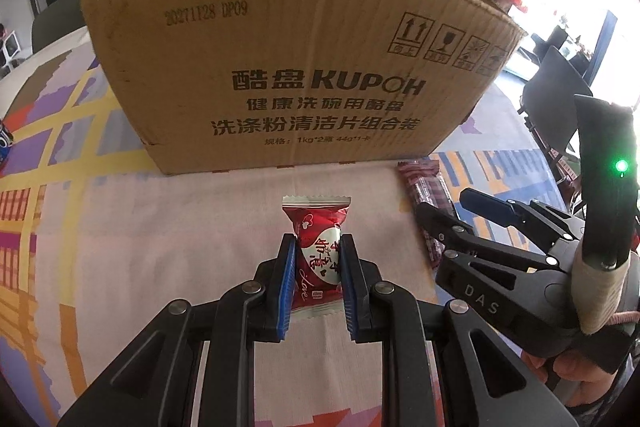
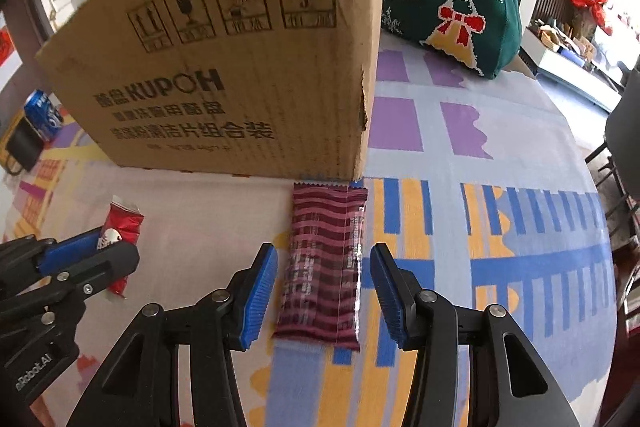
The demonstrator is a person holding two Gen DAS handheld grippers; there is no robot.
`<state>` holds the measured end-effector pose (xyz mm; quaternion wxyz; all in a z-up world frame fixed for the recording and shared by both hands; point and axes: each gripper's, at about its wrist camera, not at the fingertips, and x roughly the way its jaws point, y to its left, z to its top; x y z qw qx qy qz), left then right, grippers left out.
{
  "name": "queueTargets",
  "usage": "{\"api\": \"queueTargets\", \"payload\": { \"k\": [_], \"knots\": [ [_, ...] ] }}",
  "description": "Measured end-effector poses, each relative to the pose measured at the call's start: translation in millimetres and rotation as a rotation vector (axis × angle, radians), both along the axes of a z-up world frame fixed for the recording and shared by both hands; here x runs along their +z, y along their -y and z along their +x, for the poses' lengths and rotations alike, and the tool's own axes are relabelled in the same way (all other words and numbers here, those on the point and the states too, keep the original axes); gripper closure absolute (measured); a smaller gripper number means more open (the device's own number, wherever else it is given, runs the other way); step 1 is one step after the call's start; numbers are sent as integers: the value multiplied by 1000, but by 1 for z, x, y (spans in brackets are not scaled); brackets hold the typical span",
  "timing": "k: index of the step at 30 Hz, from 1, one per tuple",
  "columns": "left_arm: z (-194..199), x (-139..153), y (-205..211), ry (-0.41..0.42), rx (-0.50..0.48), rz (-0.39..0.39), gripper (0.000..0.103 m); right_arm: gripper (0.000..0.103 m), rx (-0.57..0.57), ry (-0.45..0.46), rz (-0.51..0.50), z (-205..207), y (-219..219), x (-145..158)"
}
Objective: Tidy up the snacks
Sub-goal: 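Carry both snacks into the cardboard box and open both grippers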
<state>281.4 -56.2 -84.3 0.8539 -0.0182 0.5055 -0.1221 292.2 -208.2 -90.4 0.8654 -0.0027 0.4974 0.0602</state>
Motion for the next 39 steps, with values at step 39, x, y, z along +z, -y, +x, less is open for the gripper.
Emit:
{"api": "queueTargets", "payload": {
  "k": [39],
  "knots": [
    [-45,97,-24,221,4,-66,81,64,13,286,78,-67,0,120]
  ]
}}
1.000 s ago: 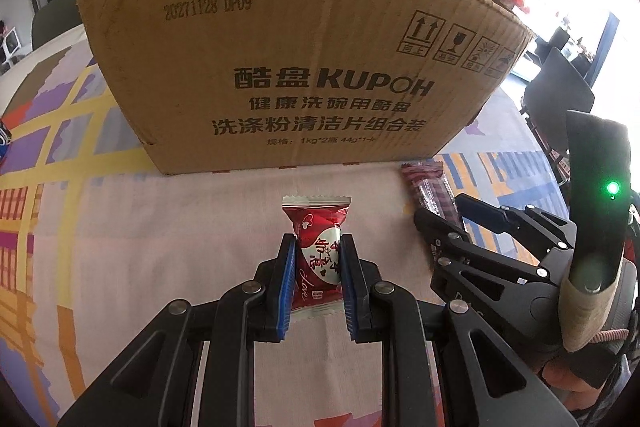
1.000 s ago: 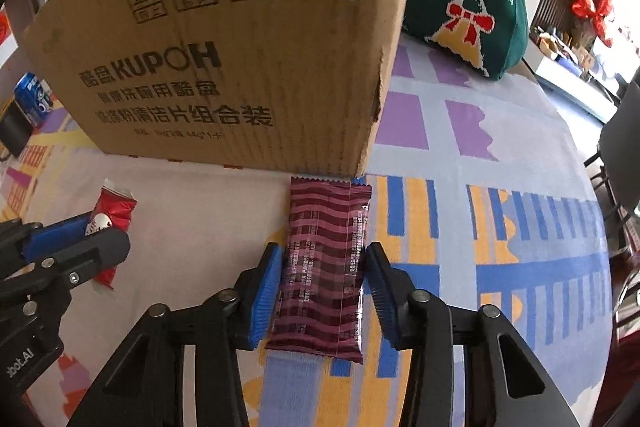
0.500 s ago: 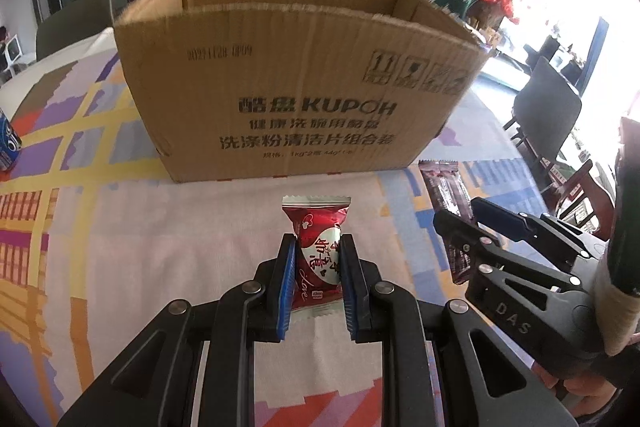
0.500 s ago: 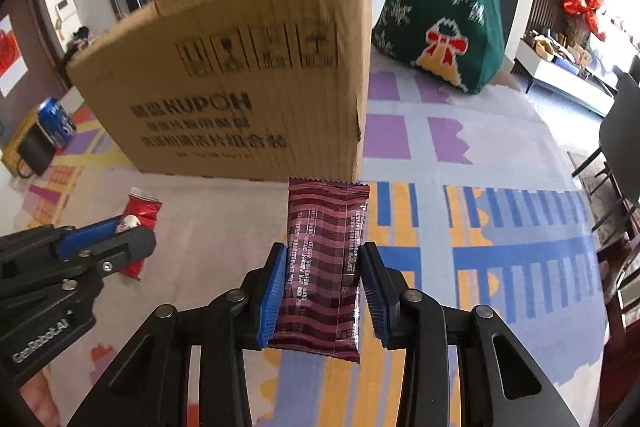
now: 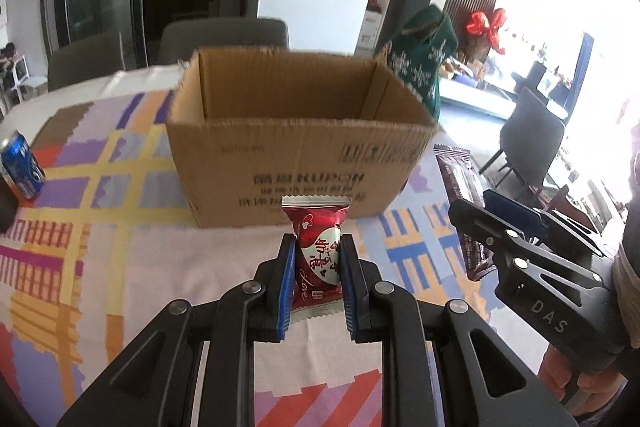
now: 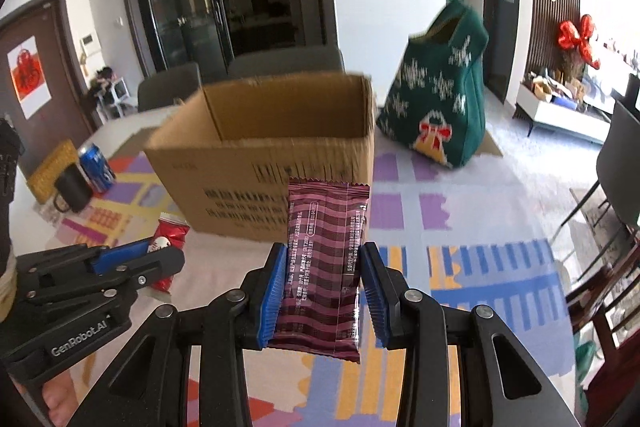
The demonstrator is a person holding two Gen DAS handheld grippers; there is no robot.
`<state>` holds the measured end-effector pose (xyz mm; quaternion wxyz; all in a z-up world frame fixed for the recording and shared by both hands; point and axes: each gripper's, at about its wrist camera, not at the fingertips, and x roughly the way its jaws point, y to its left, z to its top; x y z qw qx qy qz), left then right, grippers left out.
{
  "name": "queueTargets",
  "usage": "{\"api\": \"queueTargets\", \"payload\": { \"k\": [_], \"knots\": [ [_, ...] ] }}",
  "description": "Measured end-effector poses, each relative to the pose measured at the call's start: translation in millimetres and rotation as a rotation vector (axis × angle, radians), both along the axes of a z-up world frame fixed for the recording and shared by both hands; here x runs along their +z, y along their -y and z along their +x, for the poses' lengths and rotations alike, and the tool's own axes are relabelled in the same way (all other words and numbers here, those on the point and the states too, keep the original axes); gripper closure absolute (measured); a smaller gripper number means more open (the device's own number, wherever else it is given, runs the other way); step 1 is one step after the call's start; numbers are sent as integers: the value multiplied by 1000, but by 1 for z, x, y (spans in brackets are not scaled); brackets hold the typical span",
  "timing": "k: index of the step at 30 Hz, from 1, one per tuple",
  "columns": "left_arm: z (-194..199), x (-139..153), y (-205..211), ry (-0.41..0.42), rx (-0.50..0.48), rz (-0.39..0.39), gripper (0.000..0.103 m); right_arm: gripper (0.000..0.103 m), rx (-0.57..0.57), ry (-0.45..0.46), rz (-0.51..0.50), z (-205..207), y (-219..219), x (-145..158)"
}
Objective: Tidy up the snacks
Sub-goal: 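Carry both snacks into the cardboard box and open both grippers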
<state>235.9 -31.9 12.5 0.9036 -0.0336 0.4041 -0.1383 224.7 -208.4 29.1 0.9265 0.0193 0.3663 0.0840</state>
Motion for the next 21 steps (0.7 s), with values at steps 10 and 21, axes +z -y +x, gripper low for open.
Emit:
{"api": "queueTargets", "payload": {
  "k": [10,21],
  "knots": [
    [9,34,-10,93,14,15,81,64,24,101,5,3,-10,38],
    [44,60,-17,137,25,43,81,64,52,164,0,31,-23,67]
  ]
}}
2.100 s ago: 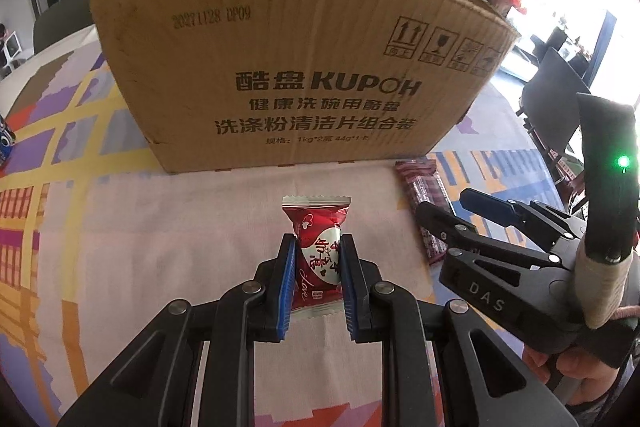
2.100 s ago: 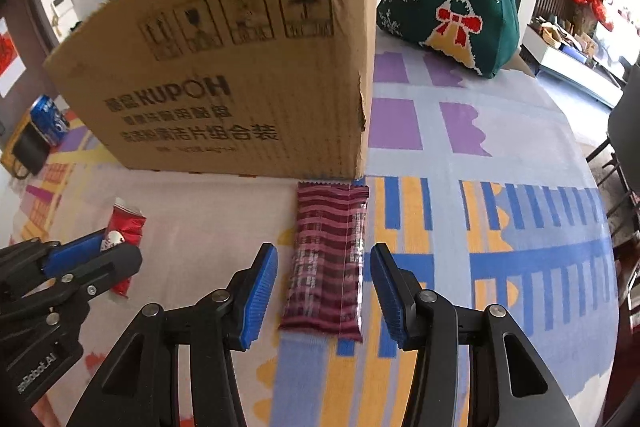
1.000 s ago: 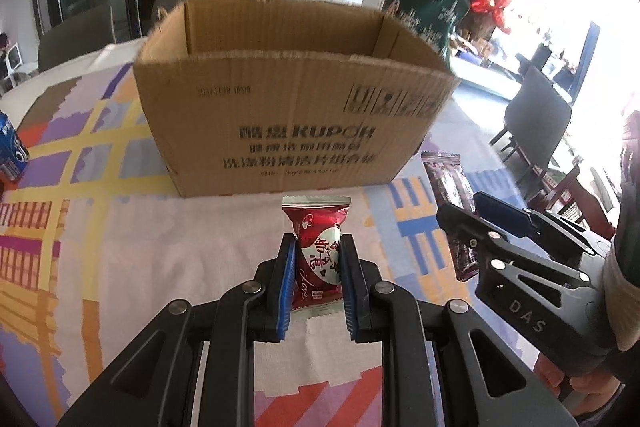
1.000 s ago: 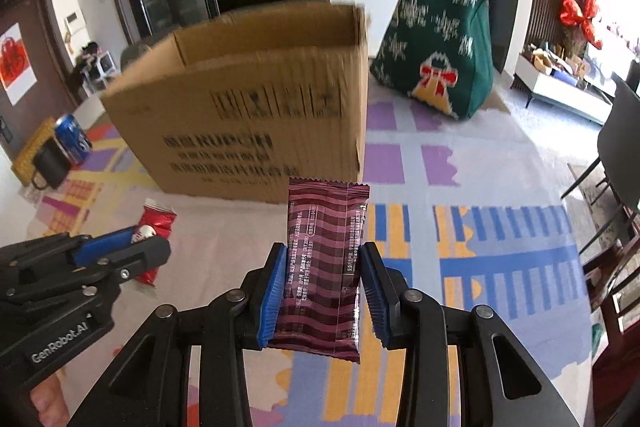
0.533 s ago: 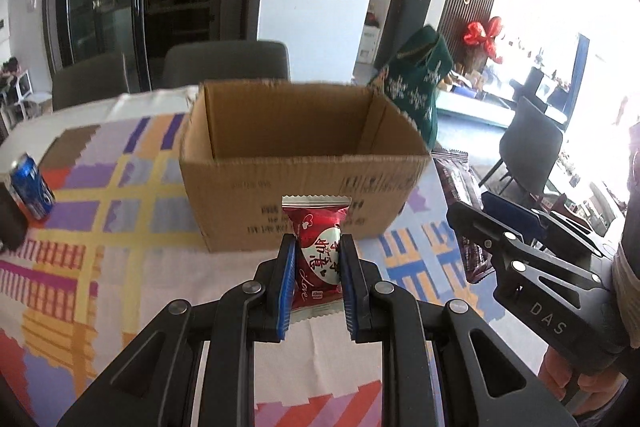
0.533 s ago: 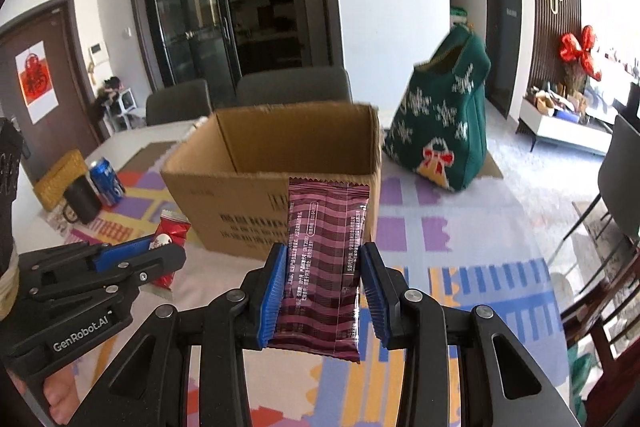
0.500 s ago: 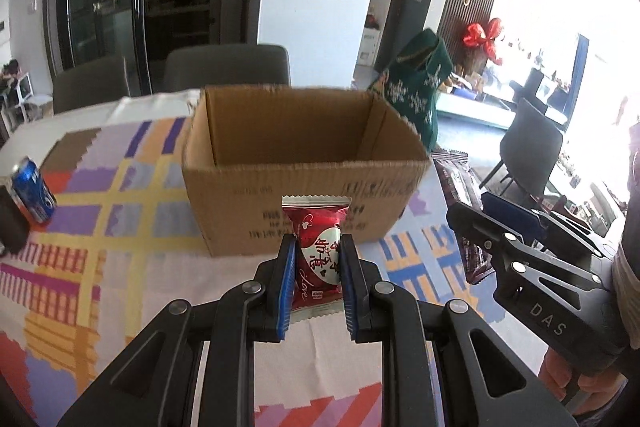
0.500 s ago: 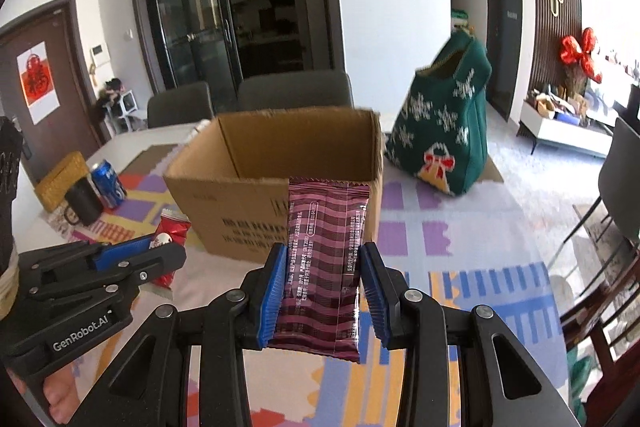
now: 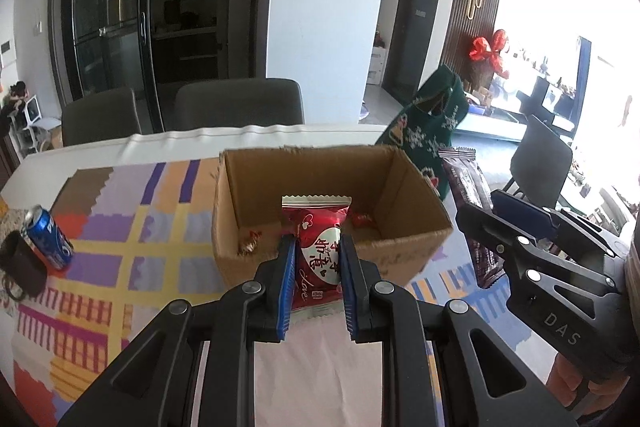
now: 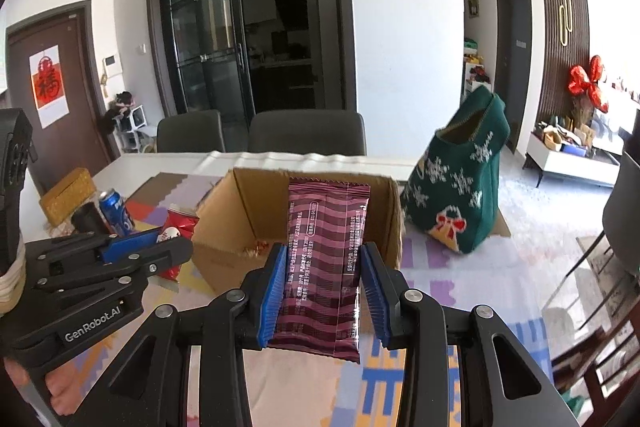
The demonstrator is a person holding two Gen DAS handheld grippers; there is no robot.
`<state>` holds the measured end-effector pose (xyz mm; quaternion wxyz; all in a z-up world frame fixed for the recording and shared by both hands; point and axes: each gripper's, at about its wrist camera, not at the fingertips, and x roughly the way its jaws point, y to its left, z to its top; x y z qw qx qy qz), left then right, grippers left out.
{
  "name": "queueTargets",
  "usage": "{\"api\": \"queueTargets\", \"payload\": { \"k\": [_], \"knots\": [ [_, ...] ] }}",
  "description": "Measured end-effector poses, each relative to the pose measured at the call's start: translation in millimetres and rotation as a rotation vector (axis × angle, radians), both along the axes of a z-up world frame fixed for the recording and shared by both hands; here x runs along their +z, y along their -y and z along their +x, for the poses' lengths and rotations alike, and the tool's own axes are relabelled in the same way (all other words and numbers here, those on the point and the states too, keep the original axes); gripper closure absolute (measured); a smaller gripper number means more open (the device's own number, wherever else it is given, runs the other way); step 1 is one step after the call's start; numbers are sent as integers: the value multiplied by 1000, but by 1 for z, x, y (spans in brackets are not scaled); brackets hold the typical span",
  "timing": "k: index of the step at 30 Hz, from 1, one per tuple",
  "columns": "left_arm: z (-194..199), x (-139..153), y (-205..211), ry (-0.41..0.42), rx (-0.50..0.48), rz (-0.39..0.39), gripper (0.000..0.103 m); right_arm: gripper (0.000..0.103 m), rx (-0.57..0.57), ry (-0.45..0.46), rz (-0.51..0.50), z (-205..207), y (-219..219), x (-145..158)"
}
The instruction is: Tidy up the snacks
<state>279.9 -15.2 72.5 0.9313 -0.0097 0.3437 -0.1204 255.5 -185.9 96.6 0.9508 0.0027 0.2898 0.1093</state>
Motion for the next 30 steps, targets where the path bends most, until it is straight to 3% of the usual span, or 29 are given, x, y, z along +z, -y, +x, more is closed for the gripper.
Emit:
{"api": "queueTargets", "payload": {
  "k": [16,17,20,24,30],
  "knots": [
    [81,-10,1,-99,-12,40,81,64,22,-78,-17,80,-13,0],
    [85,-11,2,-104,-10,45,79,64,18,-86,-24,85,-14,-1],
    [91,-12,0,-106,12,57,55,54,9,-96,-31,96,-15,-5],
    [79,-11,-4,-74,34,75,49,49,-15,-108,-34,100,-13,-8],
    [53,-6,-11,-28,74,78,40,33,-45,-81,-58,78,-9,-11]
  ]
}}
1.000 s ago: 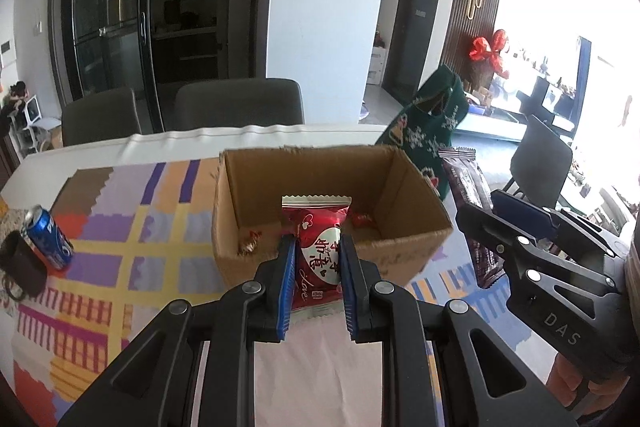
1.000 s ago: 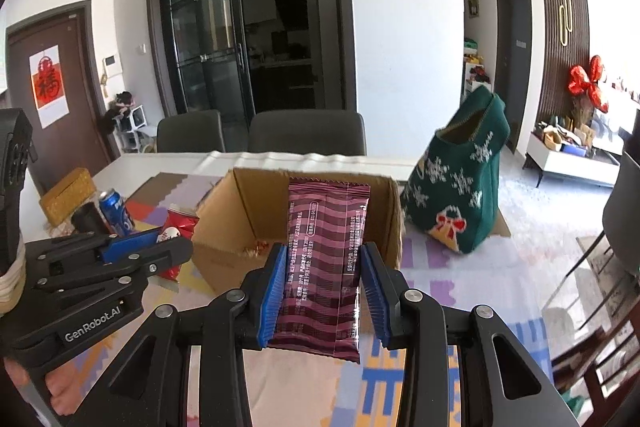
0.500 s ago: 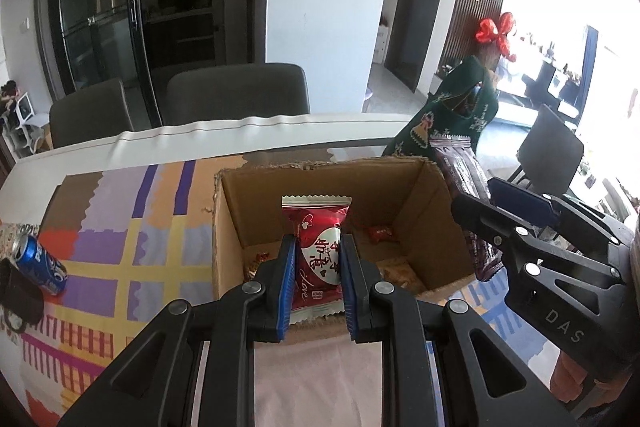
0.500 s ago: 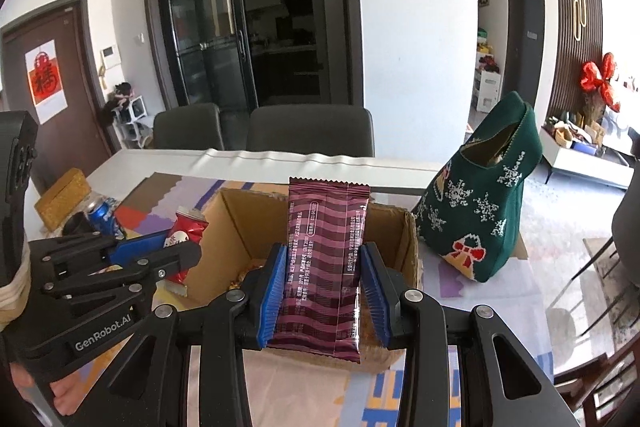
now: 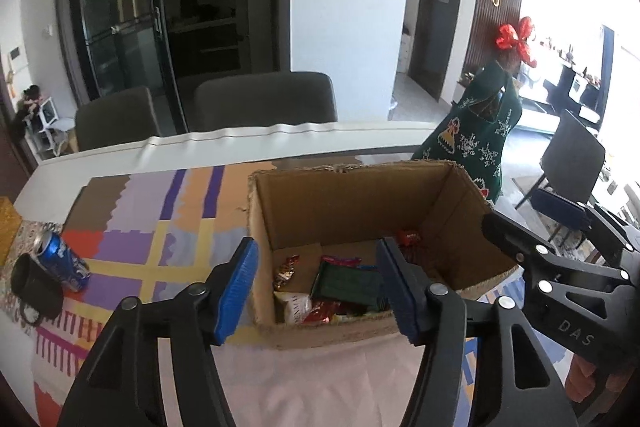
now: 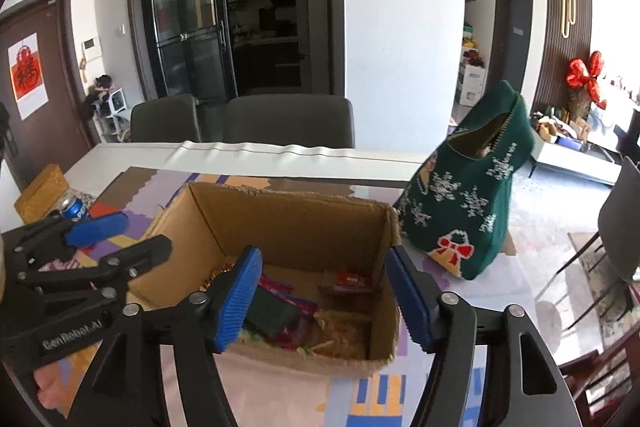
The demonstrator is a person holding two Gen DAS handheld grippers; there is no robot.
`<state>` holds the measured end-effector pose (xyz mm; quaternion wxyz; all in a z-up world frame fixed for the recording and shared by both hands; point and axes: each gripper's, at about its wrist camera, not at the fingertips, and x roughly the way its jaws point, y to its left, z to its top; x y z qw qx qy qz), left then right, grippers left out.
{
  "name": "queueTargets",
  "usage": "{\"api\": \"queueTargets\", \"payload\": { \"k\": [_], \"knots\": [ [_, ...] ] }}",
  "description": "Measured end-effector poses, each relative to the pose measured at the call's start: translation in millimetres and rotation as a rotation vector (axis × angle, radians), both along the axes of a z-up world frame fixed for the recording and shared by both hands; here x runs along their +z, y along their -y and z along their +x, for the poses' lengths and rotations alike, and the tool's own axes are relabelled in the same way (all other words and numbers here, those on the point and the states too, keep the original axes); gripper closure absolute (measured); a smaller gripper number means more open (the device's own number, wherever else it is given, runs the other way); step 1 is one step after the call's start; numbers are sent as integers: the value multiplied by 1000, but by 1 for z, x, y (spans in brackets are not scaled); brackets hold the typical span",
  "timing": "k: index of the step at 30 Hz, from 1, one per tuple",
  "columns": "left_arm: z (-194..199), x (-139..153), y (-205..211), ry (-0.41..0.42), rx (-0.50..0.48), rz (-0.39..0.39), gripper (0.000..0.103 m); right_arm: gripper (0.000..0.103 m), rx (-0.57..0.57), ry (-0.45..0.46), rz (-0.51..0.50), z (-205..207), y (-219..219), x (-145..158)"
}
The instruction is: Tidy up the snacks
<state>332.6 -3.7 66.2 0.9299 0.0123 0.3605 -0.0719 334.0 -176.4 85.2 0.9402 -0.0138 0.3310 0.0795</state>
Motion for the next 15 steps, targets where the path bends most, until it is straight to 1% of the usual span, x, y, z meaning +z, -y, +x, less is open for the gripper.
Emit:
{"api": "queueTargets", "payload": {
  "k": [4,5,6,13,15],
  "knots": [
    [-26,6,-3,52,23,15,34,28,-20,25,-11,-20,3,3],
    [-33,8,-4,64,26,16,30,26,-25,32,-15,-26,4,4],
    [-39,9,-5,74,29,16,26,25,-30,45,-16,-35,5,6],
    [-86,17,-9,145,53,24,14,18,-46,125,-40,-82,6,20],
    [-98,20,-10,162,60,20,8,15,-55,151,-51,-95,5,24]
  ]
}}
